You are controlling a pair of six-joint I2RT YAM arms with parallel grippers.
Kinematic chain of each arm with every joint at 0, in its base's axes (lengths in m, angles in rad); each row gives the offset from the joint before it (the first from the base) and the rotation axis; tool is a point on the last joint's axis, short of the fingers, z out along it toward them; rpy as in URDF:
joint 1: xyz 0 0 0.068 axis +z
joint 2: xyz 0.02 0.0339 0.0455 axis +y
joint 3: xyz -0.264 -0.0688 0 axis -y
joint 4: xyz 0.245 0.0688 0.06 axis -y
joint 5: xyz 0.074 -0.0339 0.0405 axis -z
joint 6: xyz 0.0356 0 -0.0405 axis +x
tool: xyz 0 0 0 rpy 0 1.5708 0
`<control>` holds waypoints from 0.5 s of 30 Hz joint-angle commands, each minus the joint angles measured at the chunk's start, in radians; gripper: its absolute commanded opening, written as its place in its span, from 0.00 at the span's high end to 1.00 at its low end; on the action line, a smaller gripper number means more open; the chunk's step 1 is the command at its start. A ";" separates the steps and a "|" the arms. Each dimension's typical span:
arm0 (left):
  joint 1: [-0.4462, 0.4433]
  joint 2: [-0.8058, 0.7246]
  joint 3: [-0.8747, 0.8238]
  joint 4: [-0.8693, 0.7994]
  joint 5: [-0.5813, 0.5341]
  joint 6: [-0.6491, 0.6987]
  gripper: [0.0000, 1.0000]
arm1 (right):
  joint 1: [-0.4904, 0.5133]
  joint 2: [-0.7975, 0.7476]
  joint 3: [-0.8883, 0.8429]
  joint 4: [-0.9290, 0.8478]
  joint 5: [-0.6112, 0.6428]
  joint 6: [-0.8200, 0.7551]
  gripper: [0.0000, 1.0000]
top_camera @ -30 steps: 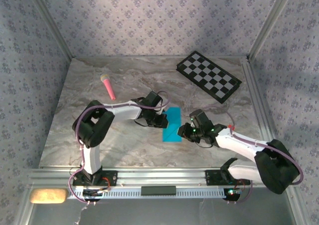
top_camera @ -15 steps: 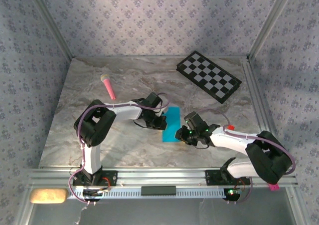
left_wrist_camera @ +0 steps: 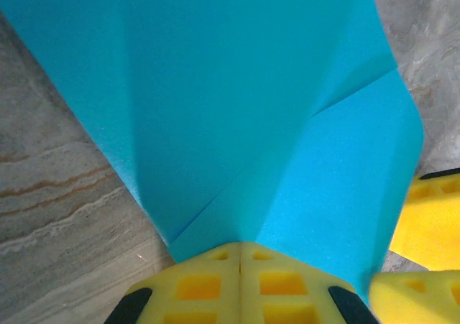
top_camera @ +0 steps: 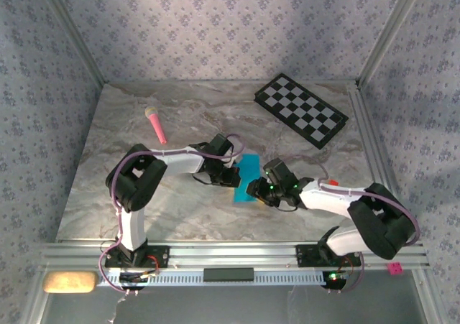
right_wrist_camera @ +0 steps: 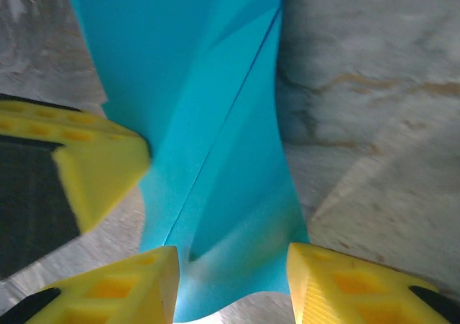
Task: Fold a paper plane with a square sheet of paper (pick it up from the middle)
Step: Fold the triangle a second time at the center of the table.
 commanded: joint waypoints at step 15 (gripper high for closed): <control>0.000 0.002 -0.031 -0.025 -0.035 0.001 0.96 | -0.136 0.066 0.052 0.148 -0.163 -0.165 0.48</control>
